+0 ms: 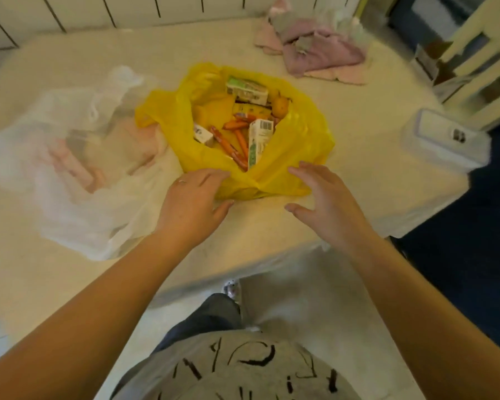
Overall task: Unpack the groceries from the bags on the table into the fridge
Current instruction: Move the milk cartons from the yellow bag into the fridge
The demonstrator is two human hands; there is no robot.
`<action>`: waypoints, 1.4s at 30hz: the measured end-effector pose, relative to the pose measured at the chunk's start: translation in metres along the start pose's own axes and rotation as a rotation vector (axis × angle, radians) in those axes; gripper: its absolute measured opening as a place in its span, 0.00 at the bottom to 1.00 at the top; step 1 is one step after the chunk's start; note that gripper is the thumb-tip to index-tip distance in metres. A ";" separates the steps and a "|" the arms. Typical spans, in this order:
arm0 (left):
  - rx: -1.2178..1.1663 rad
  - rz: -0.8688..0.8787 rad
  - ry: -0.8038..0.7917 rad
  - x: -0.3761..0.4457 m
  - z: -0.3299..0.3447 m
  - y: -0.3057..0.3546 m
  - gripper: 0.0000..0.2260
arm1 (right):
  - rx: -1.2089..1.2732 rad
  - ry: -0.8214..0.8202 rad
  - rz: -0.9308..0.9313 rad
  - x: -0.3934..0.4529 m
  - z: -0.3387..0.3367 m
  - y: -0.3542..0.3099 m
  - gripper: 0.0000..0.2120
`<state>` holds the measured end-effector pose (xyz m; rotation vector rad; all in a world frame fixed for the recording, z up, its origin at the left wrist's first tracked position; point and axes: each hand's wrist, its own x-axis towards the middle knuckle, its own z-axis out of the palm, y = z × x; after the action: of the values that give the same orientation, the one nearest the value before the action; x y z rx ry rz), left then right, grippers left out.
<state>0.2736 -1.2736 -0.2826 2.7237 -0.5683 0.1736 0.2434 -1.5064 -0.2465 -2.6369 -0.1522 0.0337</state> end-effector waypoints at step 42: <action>-0.519 -0.986 0.014 0.131 0.109 0.061 0.17 | -0.366 -0.926 -0.853 0.297 0.029 0.048 0.24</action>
<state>0.3728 -1.4135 -0.3400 2.1753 0.6670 -0.1843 0.5418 -1.5003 -0.2934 -2.4347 -1.6724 0.9933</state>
